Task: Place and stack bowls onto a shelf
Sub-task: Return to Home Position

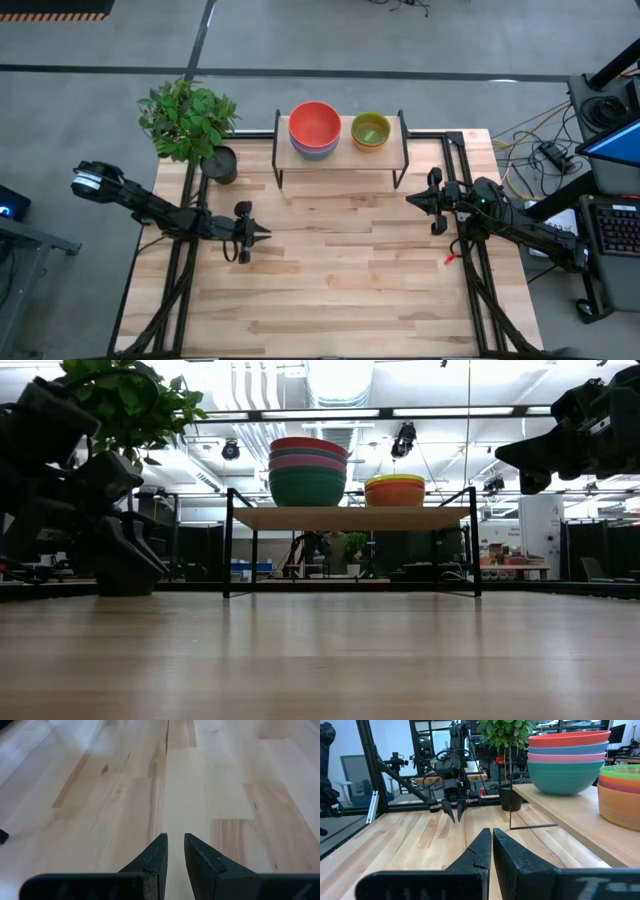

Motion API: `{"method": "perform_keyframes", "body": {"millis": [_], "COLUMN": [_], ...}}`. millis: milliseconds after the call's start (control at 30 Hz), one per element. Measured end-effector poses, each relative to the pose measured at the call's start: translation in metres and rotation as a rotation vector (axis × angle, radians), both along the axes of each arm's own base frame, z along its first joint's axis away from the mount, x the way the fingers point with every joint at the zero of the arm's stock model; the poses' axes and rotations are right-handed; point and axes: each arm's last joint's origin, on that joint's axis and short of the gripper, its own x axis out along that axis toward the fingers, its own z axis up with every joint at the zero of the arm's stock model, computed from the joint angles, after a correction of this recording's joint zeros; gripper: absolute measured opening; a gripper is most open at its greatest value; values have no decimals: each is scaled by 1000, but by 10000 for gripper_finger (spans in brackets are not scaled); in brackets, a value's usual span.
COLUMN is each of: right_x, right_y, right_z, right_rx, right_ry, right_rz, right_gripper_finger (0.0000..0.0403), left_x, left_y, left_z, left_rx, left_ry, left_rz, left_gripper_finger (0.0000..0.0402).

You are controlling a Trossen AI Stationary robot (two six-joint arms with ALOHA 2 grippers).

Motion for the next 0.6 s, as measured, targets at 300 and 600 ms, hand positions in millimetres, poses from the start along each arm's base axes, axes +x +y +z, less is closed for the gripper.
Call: {"method": "perform_keyframes", "body": {"millis": [300,600], "right_x": [0,0], "right_y": [0,0], "right_z": [0,0], "right_rx": [0,0], "right_ry": [0,0], "right_rz": [0,1], "right_gripper_finger": [9,9], "left_x": [0,-1], "left_y": [0,0], "left_z": [-6,-13], "left_rx": [11,22], "left_ry": [46,93], "left_rz": [0,0], "left_gripper_finger": [46,46]}}
